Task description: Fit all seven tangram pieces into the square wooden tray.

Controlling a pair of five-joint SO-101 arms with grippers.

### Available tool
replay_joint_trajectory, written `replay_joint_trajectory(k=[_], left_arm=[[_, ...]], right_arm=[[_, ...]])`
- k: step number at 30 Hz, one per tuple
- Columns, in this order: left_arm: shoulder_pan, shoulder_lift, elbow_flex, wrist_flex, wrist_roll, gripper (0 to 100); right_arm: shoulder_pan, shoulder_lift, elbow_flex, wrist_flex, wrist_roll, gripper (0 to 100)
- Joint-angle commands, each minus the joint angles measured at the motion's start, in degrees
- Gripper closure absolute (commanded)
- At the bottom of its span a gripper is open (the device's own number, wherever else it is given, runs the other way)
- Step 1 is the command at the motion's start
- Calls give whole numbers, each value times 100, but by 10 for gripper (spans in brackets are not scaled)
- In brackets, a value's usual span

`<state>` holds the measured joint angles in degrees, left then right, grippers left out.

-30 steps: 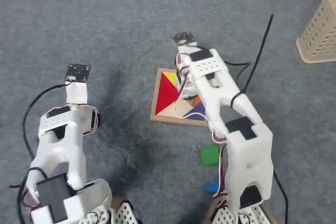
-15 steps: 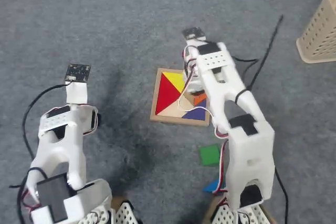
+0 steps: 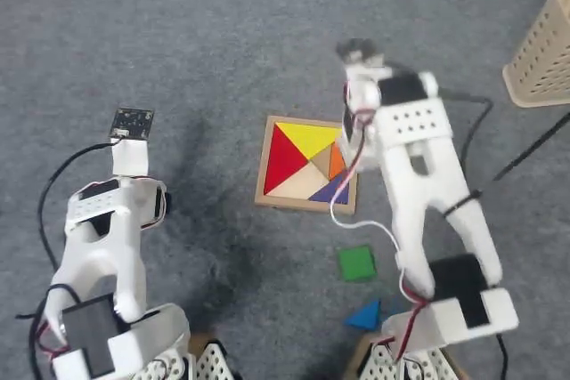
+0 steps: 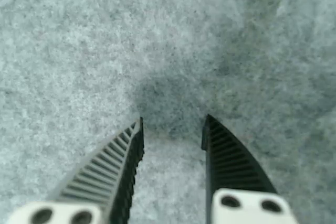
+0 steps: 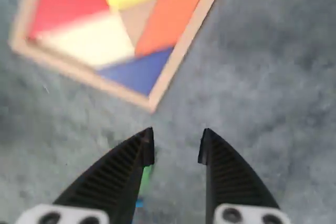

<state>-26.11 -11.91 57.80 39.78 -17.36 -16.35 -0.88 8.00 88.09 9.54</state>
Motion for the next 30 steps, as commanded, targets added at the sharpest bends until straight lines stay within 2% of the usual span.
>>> replay_joint_trajectory(k=[1,6,11,14,21,27,30], left_arm=[[18,-308,-22,-97,-53,823],[18,-299,-22,-97,-44,824],[18,-299,-22,-97,-35,825],[18,-290,-40,-97,-26,825],[18,-281,-48,-97,-26,825],[18,-281,-48,-97,-26,825],[18,-290,-31,-97,-26,825]], right_arm=[[-110,-664,1512,-593,132,843],[-690,-831,2936,-1508,-105,833],[-1226,-831,3191,-1613,-237,686],[-1648,-822,3332,-1719,-237,662],[-1789,-822,3666,-2053,-484,725],[-1727,-752,3710,-2053,-492,871],[-1560,-453,3684,-2079,-466,892]])
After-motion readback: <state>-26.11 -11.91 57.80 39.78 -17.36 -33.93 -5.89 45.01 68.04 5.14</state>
